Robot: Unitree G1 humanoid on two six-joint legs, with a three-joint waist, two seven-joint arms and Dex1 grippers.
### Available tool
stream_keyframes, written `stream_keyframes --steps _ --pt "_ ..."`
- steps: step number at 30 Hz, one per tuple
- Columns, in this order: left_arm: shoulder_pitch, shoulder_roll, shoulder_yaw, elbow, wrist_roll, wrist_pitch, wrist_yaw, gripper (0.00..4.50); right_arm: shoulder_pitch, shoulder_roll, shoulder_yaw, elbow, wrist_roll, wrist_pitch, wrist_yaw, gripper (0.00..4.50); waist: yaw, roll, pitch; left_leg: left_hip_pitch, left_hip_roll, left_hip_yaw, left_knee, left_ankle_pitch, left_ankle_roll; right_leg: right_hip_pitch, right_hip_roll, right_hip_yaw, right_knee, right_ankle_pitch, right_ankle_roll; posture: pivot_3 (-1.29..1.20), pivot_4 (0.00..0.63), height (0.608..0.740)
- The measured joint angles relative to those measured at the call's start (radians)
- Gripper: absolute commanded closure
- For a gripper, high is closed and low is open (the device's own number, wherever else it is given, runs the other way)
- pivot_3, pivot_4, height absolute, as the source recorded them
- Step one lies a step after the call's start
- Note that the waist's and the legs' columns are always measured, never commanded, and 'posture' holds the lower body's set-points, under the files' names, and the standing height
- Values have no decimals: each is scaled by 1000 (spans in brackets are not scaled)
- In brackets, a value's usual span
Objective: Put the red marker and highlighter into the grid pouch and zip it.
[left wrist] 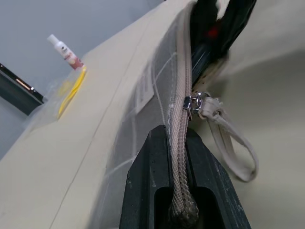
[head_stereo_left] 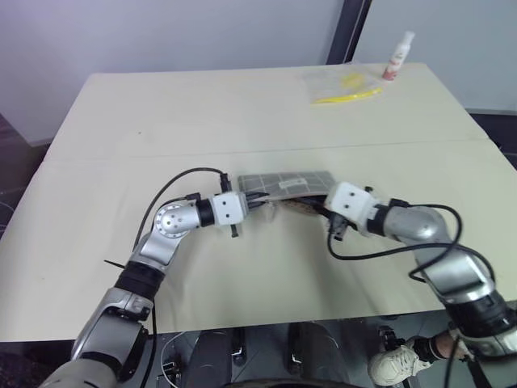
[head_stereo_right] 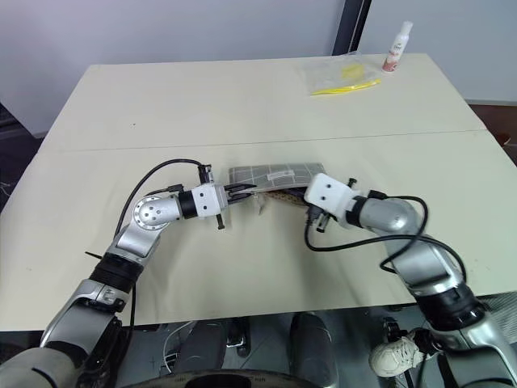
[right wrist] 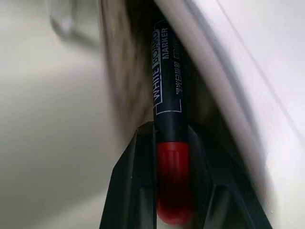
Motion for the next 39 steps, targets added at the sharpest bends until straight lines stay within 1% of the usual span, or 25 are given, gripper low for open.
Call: stream_keyframes --steps 2,5,7,8,9,10,11,13,14,15,17,19,21,23,24,26,27,28,31,33,36,39 --pt "-5 4 0 0 1 0 -4 4500 -3 22 31 8 -45 -35 -17 4158 0 0 0 0 0 0 0 1 -1 0 0 0 0 0 0 0 150 740" --pt "-5 9 -1 1 2 2 -7 4500 -3 46 40 23 -79 -61 -24 4158 -1 0 0 0 0 0 1 -1 1 0 0 0 0 0 0 0 150 740" --pt "-5 9 -1 1 2 7 -9 4500 -3 53 40 30 -80 -69 -21 3091 -1 0 0 0 0 0 1 -2 3 0 0 0 0 0 0 0 150 740" --pt "-4 8 0 0 -1 14 -9 4500 2 53 38 32 -80 -88 -15 2691 -1 0 0 0 0 0 1 -2 3 0 0 0 0 0 0 0 150 740" --pt "-4 6 -1 0 -3 20 -9 4500 12 53 33 31 -77 -105 -13 2193 -1 0 0 1 0 0 1 -2 3 1 0 0 0 0 0 0 150 740" --pt "-4 5 -1 -1 -6 24 -11 4500 30 56 10 25 -62 -115 -13 1732 0 0 0 1 0 0 1 -2 3 1 0 0 0 0 0 0 150 740" --pt "-3 5 -1 -2 -7 27 -13 4500 48 61 -18 18 -41 -117 -14 1154 0 0 0 0 0 0 1 -2 3 1 0 0 0 0 0 0 150 740" --pt "-1 7 -1 -4 -9 38 -21 4500 87 88 -88 -13 26 -108 -15 166 -1 0 0 0 0 0 0 -2 2 1 0 0 0 0 0 0 150 740" --pt "2 11 -1 -8 -10 42 -26 4500 109 111 -126 -44 80 -83 -10 51 -1 0 0 1 1 0 0 -2 2 1 1 0 0 0 1 0 150 740" --pt "3 13 -1 -11 -10 45 -28 4500 122 123 -143 -66 115 -63 -5 51 -1 0 0 1 1 0 0 -1 2 1 1 0 0 0 1 0 150 740" --pt "9 12 -2 -22 -14 46 -34 4500 192 139 -196 -163 239 0 30 51 2 0 0 1 1 -1 0 -2 2 2 1 -1 0 0 1 0 150 740" --pt "13 12 -3 -22 -16 49 -36 4500 270 127 -235 -252 341 49 72 51 2 0 0 1 1 -1 1 -2 3 2 1 -1 0 0 0 0 150 740" --pt "15 8 -3 -21 -14 49 -33 4500 324 113 -287 -300 427 100 94 51 0 0 0 1 0 -1 1 -2 3 2 0 -1 0 0 0 0 150 740" --pt "13 4 -5 -20 4 42 -14 4500 358 112 -365 -337 529 174 91 51 0 0 0 3 1 -1 1 -3 2 3 0 -1 0 0 0 0 150 740" --pt "10 2 -5 -16 14 41 -5 4500 374 109 -384 -352 559 201 87 51 0 0 0 5 1 -1 1 -3 1 4 0 -1 -1 0 -1 0 150 740" --pt "-3 -3 -5 -9 21 41 -2 4500 418 113 -376 -371 592 242 73 51 2 0 0 6 1 -2 0 -4 0 3 0 -1 -1 -2 -3 0 150 740" --pt "-11 -4 -5 -4 25 41 -2 4500 441 129 -356 -372 598 264 55 51 0 0 0 6 1 -2 0 -4 0 3 0 -1 -1 -2 -3 0 150 740" --pt "-18 -4 -5 1 30 40 -2 4500 451 170 -321 -353 598 283 21 51 -1 -1 0 6 2 -2 0 -4 0 3 0 -1 -1 -2 -3 0 150 740" --pt "-35 -15 -27 3 45 34 -3 4500 415 299 -252 -255 587 322 -88 51 -5 0 0 6 1 -1 0 -4 0 2 0 -1 -1 -1 -3 0 150 740" --pt "-43 -17 -40 3 52 26 -4 4500 371 320 -230 -224 578 328 -121 51 -4 0 0 6 1 -1 0 -3 1 2 0 -1 -1 -1 -3 0 150 740" --pt "-52 -16 -44 3 62 21 -4 4500 253 399 -231 -127 545 317 -203 51 -2 0 0 6 1 -1 0 -3 1 1 0 -1 -1 -1 -3 0 150 740" --pt "-55 -18 -44 2 67 22 -1 4500 216 457 -233 -109 588 343 -218 51 1 0 0 5 1 -1 -1 -3 2 1 0 -1 -1 0 0 0 150 740"
